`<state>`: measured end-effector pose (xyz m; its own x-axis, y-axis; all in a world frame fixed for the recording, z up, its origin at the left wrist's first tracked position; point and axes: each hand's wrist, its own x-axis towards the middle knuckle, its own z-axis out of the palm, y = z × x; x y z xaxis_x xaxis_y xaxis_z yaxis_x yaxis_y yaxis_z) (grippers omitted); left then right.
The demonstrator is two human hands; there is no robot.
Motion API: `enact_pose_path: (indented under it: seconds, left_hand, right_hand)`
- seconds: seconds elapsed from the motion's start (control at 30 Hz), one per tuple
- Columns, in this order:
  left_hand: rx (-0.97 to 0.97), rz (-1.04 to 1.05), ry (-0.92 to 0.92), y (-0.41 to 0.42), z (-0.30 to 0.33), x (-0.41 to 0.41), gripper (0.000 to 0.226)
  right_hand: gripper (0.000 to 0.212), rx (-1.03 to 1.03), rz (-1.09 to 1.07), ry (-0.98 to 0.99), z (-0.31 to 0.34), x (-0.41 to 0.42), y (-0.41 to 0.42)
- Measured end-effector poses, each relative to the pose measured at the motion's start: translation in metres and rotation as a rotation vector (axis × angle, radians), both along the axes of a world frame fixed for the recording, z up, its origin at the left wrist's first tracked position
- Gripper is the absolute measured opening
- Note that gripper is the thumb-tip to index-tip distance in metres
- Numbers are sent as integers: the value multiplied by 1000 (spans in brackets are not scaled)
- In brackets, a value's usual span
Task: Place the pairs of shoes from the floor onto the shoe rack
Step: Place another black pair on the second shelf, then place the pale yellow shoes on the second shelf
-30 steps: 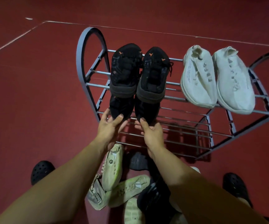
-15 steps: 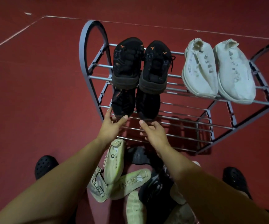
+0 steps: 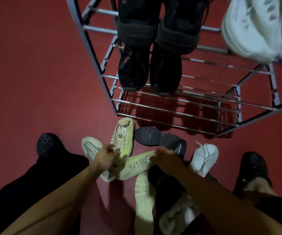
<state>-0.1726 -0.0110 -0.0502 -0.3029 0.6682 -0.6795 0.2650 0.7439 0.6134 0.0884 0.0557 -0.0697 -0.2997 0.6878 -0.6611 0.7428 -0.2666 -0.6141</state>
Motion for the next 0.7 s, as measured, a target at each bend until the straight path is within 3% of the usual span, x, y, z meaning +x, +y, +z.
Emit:
enact_pose_path:
  seconds: [0.1, 0.23, 0.3, 0.37, 0.47, 0.53, 0.7]
  left_hand:
    - [-57, -142, 40, -15, -38, 4, 22]
    - [-122, -309, 43, -29, -83, 1, 11]
    - [-63, -395, 148, -32, -96, 0, 22]
    - [-49, -385, 106, -29, -93, 3, 27]
    - [32, -386, 211, -32, -105, 4, 39]
    - [79, -408, 239, -36, -110, 1, 40]
    - [168, -437, 203, -43, -122, -1, 31]
  right_hand:
    - [19, 27, 135, -16, -22, -16, -2]
    - [39, 90, 229, -102, -48, -31, 6]
    - [61, 88, 323, -218, -56, -36, 12]
    - [77, 104, 392, -326, -67, -37, 17]
    - [85, 191, 460, -437, -80, -32, 18]
    - [78, 254, 478, -461, -85, -29, 18]
    - [27, 324, 453, -403, -89, -26, 24]
